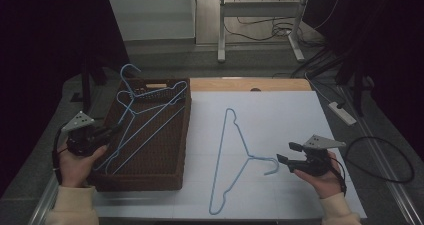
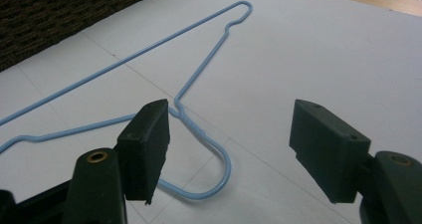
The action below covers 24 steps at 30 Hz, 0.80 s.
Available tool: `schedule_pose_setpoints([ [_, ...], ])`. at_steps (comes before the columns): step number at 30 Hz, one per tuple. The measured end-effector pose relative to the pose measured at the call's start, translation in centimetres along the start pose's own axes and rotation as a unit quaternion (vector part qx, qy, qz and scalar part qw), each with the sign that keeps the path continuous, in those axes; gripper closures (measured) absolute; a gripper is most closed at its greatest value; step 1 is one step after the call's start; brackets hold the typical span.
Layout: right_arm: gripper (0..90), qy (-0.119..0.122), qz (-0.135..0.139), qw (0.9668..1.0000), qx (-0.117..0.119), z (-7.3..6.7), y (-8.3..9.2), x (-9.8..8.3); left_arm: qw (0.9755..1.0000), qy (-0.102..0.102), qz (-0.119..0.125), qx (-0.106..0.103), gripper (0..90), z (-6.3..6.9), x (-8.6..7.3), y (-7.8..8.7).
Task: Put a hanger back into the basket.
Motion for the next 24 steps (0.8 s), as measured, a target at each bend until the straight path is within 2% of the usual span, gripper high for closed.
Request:
schedule_pose_setpoints([
  [5, 32.8, 0.001, -0.005, 1.0, -0.001, 0.0, -0.1, -0.1, 0.9998, -0.001, -0.016, -0.007, 87.1, 0.1, -0.1, -0.8],
  [11, 32.7, 0.004, -0.007, 1.0, 0.0, -0.1, -0.2, -0.1, 0.9997, -0.001, -0.019, -0.014, 87.1, 0.2, 0.2, -1.6],
  [17, 32.8, 0.004, -0.008, 1.0, -0.002, -0.1, -0.2, -0.1, 0.9992, -0.003, -0.033, -0.021, 87.2, 0.5, 0.1, -2.5],
  [24, 32.8, 0.006, -0.009, 0.9999, -0.002, -0.1, -0.2, -0.1, 0.9977, 0.002, -0.063, -0.024, 87.1, 0.1, -0.5, -3.9],
])
Point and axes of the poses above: each handheld gripper's, and its own axes: y roughly backward along the jaws, x roughly out of its top, z roughly to its right, the point moved 7 cm from there along -y, roughly forward along the jaws, and after that the axes turned 3 degrees about -z, right-handed, at the moved point
